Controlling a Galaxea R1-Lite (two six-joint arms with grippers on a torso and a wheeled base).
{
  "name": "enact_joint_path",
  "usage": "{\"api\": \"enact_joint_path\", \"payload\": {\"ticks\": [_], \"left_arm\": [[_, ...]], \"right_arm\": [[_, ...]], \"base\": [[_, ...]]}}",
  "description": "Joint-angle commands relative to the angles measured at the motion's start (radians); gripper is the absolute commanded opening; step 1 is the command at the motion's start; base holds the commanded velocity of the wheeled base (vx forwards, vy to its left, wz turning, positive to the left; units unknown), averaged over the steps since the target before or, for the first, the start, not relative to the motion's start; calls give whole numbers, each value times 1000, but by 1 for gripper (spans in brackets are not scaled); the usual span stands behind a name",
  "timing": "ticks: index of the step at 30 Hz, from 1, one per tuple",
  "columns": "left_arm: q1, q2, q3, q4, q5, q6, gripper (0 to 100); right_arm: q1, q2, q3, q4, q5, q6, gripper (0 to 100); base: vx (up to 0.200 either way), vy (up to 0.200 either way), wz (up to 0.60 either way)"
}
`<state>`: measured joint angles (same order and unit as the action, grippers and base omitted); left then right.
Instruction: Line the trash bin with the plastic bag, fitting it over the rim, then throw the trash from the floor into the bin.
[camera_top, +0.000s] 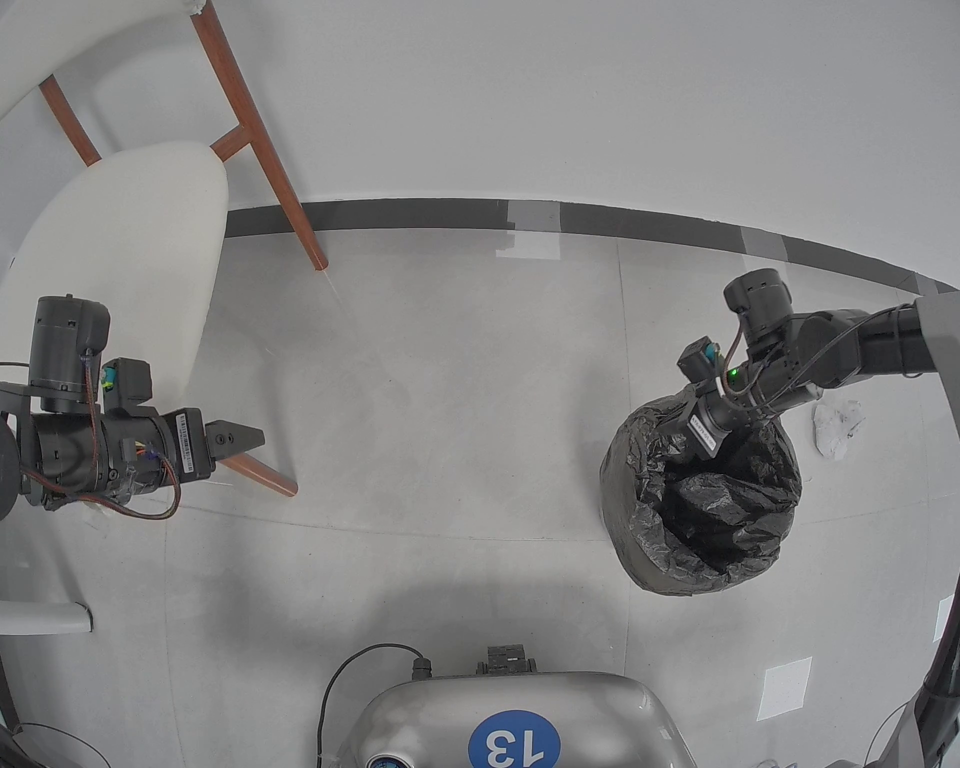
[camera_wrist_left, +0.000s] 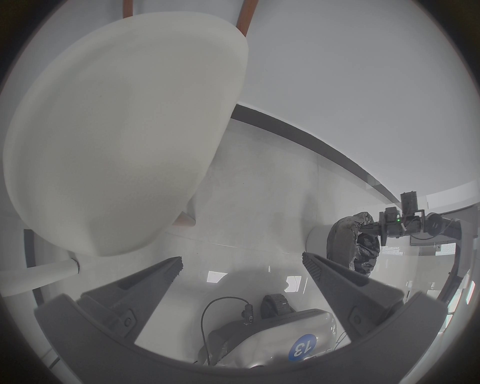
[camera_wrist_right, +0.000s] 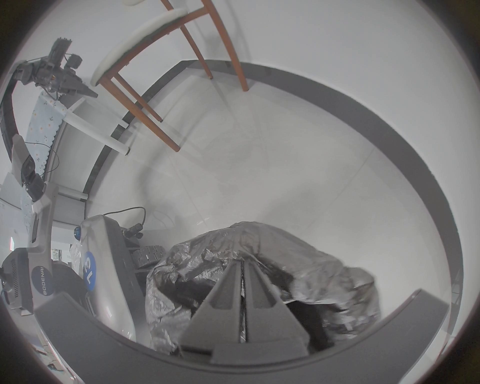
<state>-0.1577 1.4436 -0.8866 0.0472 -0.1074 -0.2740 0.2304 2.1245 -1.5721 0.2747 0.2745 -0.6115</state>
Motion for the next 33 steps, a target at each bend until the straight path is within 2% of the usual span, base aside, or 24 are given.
{"api": "enact_joint_path", "payload": {"ticks": [1, 16, 21, 33], "left_arm": [[1, -9, 14, 0, 0, -1, 100], [3, -8, 40, -72, -1, -2, 100], [3, -2, 40, -75, -1, -2, 100], [13, 21, 38, -115, -1, 3, 100]], "right_arm": [[-40, -104, 21, 70, -1, -19, 0], [-118, -90, 192, 81, -6, -44, 0], [-128, -47, 245, 37, -6, -48, 0], [-204, 6, 259, 17, -6, -68, 0]], "base": [[0, 0, 0], [0, 0, 0], [0, 0, 0], [0, 0, 0]]}}
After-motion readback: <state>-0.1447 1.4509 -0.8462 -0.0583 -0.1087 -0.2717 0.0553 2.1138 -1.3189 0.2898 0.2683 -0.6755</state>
